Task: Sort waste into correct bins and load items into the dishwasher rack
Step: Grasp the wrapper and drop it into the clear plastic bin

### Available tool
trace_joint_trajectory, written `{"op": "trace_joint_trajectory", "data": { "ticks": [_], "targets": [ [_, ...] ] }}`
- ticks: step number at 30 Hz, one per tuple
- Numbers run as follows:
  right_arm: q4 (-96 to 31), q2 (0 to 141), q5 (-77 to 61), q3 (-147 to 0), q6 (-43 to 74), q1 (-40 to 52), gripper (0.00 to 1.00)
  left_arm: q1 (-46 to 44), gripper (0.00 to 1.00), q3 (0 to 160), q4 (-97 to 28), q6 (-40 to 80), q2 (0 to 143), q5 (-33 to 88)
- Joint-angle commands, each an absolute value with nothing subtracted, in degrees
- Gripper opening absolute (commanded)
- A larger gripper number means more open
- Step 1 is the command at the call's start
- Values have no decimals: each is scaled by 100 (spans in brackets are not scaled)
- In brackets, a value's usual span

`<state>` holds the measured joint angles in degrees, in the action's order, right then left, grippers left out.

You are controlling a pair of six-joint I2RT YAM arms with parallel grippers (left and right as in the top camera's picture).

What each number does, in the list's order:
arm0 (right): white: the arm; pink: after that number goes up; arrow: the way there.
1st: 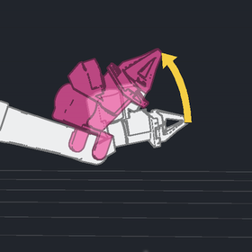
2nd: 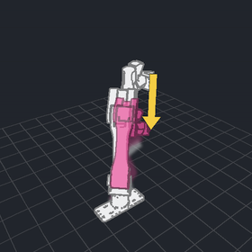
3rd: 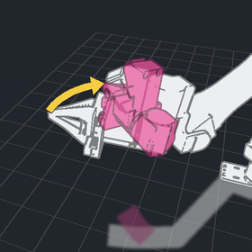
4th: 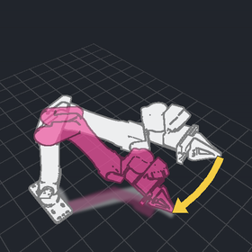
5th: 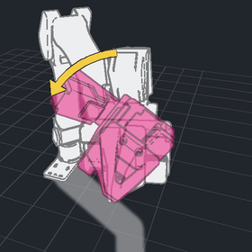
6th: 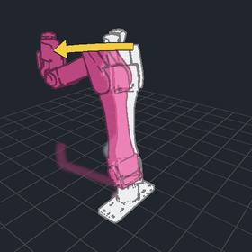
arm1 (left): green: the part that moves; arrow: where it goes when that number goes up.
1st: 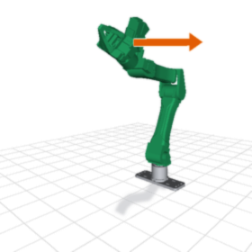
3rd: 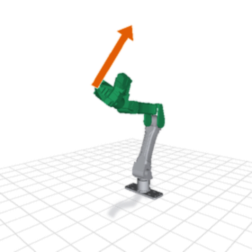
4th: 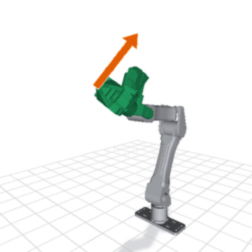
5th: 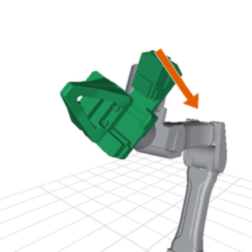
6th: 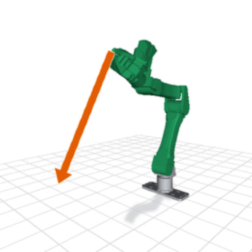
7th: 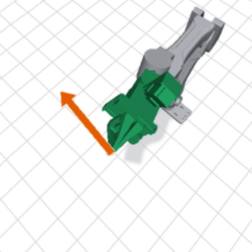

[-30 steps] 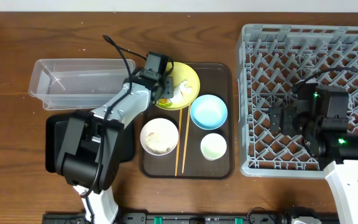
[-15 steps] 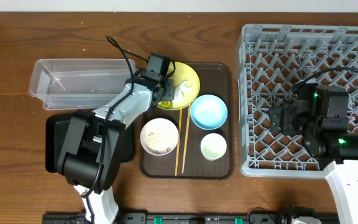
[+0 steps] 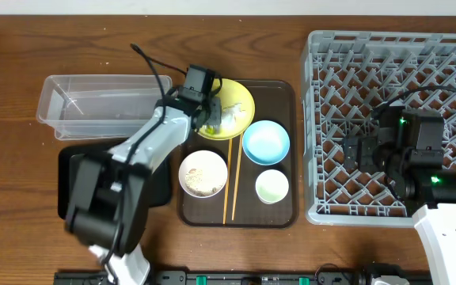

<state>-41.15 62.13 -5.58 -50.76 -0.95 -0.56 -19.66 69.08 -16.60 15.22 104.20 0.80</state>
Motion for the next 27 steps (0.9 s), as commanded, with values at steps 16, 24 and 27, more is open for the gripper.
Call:
{"op": "trace_joint_trajectory", "data": {
  "ticks": [16,24,27],
  "targets": [
    [-4139,6200,-587,-5212,-178,19,99,108,6,6932,-2283,4928,9421,-707],
    [-4134,6200,-587,-5212,-180,19,99,342,50,6934,-2130,4504,9529,-440],
    [-4136,6200,-587,-5212,-180,19,99,340,56,6934,-1979,3994,9448,-82]
  ]
}}
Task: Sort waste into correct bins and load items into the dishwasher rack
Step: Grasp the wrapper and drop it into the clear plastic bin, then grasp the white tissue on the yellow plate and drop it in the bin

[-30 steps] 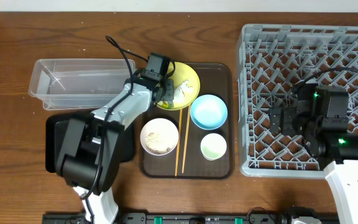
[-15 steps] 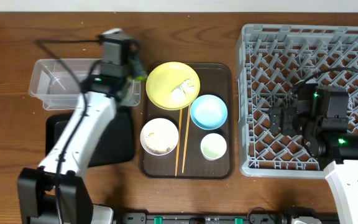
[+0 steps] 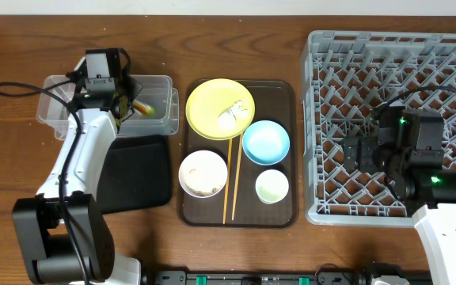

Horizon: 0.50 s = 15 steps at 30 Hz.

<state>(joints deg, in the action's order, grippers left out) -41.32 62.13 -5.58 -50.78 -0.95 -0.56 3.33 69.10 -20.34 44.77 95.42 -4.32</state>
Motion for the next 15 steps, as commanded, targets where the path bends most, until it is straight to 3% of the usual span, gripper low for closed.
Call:
{"op": "trace_joint_trajectory", "data": {
  "ticks": [1,7,15],
  "targets": [
    [-4136,6200,-587,-5212,-180,19,99,331,57,6934,-1938,3835,9395,-10],
    [-4136,6200,-587,-5212,-180,19,99,-62,57,6934,-1734,2502,9109,504],
    [-4136,6200,-587,-5212,-180,19,99,-1391,61,6930,-1789,353,9432,1125]
  ]
}}
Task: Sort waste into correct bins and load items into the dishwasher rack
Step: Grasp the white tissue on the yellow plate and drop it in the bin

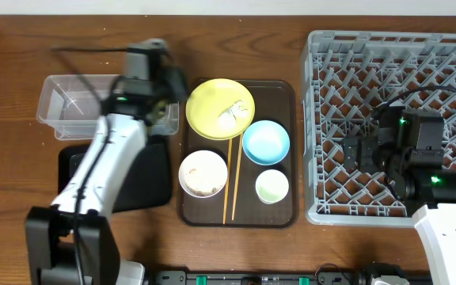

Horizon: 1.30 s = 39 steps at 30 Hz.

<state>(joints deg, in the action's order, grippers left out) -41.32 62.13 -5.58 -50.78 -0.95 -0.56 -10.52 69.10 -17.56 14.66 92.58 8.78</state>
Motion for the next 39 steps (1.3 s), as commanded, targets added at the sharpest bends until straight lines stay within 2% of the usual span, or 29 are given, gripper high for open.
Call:
{"op": "trace_joint_trajectory", "data": {
  "ticks": [1,7,16,18,21,24,32,36,39],
  "targets": [
    [-4136,6200,-587,-5212,-178,19,99,-1525,61,6928,-1785,244,9504,1114],
    [-4139,6200,-587,-5212,-178,19,99,-2047,61,6928,-1518,-23,10165,1096],
    [-4136,6200,-587,-5212,-178,19,99,-2174,61,6928,-1203,-19,11107,1096],
    [-4136,6200,-587,-5212,-178,19,99,-2174,53,6928,-1210,-19,11233,1096],
    [-4136,6200,-587,-5212,-178,19,99,-2174,26,6928,-1208,-19,11262,1096],
    [-4136,6200,-587,-5212,-178,19,99,-2171,11,6930,-1232,-16,11174,1096],
    [-4136,6200,-587,-5212,-178,19,99,-1883,7,6934,-1343,582,10090,943],
    [-4136,6200,-587,-5212,-178,19,99,-1369,6,6934,-1544,1745,9426,-38],
    [-4136,6200,-587,-5212,-178,19,99,-845,7,6934,-1732,2810,9166,-307]
  ]
}}
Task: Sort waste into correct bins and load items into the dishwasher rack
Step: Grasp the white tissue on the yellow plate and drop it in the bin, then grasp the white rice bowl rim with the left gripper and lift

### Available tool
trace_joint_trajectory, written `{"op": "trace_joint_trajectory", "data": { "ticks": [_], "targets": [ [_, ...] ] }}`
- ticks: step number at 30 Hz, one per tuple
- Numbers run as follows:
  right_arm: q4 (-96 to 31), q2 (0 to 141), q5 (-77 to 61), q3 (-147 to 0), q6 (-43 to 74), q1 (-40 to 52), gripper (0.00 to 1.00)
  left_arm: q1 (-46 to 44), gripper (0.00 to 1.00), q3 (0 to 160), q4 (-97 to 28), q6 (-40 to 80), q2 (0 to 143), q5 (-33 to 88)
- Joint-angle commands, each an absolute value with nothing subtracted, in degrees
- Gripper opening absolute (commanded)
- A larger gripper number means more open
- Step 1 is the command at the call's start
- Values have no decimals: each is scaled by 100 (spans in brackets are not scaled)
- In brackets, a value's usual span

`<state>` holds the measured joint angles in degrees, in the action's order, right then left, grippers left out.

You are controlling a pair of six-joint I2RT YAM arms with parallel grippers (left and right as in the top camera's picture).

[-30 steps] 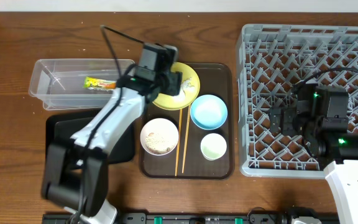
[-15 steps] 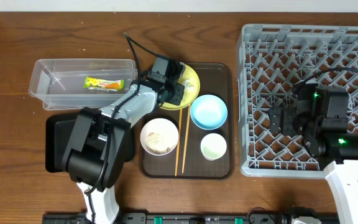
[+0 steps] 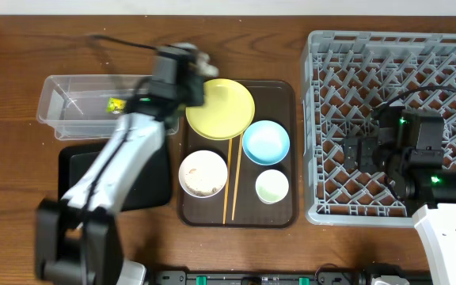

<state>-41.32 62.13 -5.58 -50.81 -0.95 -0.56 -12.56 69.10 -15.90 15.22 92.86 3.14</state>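
Observation:
My left gripper (image 3: 197, 63) is blurred at the upper left rim of the yellow plate (image 3: 226, 111). It looks shut on a white crumpled scrap (image 3: 203, 56); the plate's surface is bare. A small yellow-green scrap (image 3: 115, 104) lies in the clear bin (image 3: 77, 119). On the brown tray (image 3: 288, 99) sit a blue bowl (image 3: 266, 142), a white bowl with food residue (image 3: 203, 172), a pale green cup (image 3: 271, 187) and chopsticks (image 3: 229, 186). My right gripper (image 3: 353, 151) hovers over the grey dishwasher rack (image 3: 386, 55); its jaws are not clear.
A black bin (image 3: 145, 186) lies in front of the clear bin, partly under my left arm. The rack fills the right side of the table. Cables trail from both arms.
My left gripper was at the clear bin's right end and is now at the plate's upper left rim. The white scrap is gone from the plate and shows at the gripper tip. The right arm is unchanged.
My left gripper was first down on the yellow plate at a yellow-green scrap. Then it was over the clear bin with that scrap. Then it was between bin and plate, the scrap left in the bin. Now the white scrap is off the plate.

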Motion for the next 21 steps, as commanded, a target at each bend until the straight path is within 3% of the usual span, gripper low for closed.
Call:
{"op": "trace_joint_trajectory", "data": {
  "ticks": [1,4,7,9,12,21],
  "targets": [
    [-4136,6200,-587,-5212,-178,19,99,-685,7,6934,-1809,3151,9144,-305],
    [-4134,6200,-587,-5212,-178,19,99,-248,8,6934,-2171,4257,9188,-305],
    [-4136,6200,-587,-5212,-178,19,99,-30,22,6934,-2292,4700,9323,-303],
    [-4136,6200,-587,-5212,-178,19,99,19,23,6934,-2320,4705,9373,-305],
    [-4136,6200,-587,-5212,-178,19,99,25,42,6934,-2355,4703,9373,-283],
    [-4139,6200,-587,-5212,-178,19,99,-143,52,6934,-2609,4268,8890,154]
  ]
}}
